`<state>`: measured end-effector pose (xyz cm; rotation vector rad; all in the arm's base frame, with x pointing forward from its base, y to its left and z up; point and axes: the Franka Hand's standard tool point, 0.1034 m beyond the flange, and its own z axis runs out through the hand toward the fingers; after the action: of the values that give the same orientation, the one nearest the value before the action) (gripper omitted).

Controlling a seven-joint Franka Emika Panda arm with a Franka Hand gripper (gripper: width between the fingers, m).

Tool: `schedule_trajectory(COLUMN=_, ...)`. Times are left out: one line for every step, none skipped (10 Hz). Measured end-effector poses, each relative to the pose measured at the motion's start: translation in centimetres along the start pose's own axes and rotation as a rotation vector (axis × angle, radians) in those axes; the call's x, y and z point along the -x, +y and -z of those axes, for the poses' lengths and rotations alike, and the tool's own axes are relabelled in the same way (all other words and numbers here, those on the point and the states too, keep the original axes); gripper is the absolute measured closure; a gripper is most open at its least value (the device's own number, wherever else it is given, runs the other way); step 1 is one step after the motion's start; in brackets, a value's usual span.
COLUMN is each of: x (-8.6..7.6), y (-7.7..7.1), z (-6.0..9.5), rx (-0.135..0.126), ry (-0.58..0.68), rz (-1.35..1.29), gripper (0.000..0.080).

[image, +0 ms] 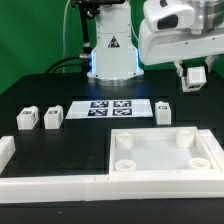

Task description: Assemble one leg

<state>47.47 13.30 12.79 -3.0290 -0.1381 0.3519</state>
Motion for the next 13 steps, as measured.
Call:
schedule_trajectory(x=-1.1, y=1.5, z=2.3, rx=0.003, ry=0.067, rz=0.049, gripper=0.0508)
schedule_trajectory(x=-3.5, y=3.2, z=5.8, rx=0.005, ry=0.178, rz=0.050, gripper=0.0508)
schedule_trajectory(x=-5.2, y=3.6, z=8.0, rx=0.008, ry=0.277, rz=0.041, gripper=0.0508)
schedule_trajectory(x=-6.7, y=3.6, z=9.4, rx=0.009, ry=0.385, rz=0.042, gripper=0.0508)
schedule_trajectory(x=-7.0, y=3.7, z=9.3, rx=0.016, ry=0.514, rz=0.041, gripper=0.0508)
schedule_trajectory(x=-6.5, y=4.0, z=8.7, rx=0.024, ry=0.599, rz=0.038, gripper=0.0508)
schedule_trajectory(x=-6.5, y=4.2, z=8.8, rx=0.030, ry=0.693, rz=0.038, gripper=0.0508)
schedule_trajectory(x=-6.4, y=4.3, z=8.6, rx=0.034, ry=0.744, rz=0.038, gripper=0.0508)
schedule_trajectory(x=-6.3, y=4.3, z=8.3, rx=0.033, ry=0.729, rz=0.038, gripper=0.0508)
schedule_trajectory(x=-6.3, y=4.3, z=8.3, rx=0.033, ry=0.730, rz=0.037, gripper=0.0508)
schedule_trajectory(x=-6.5, y=4.5, z=8.1, rx=0.036, ry=0.732, rz=0.039, gripper=0.0508)
schedule_trajectory(x=-7.2, y=5.1, z=7.7, rx=0.038, ry=0.727, rz=0.033, gripper=0.0508)
schedule_trajectory(x=-8.1, y=5.6, z=8.3, rx=0.043, ry=0.723, rz=0.039, gripper=0.0508)
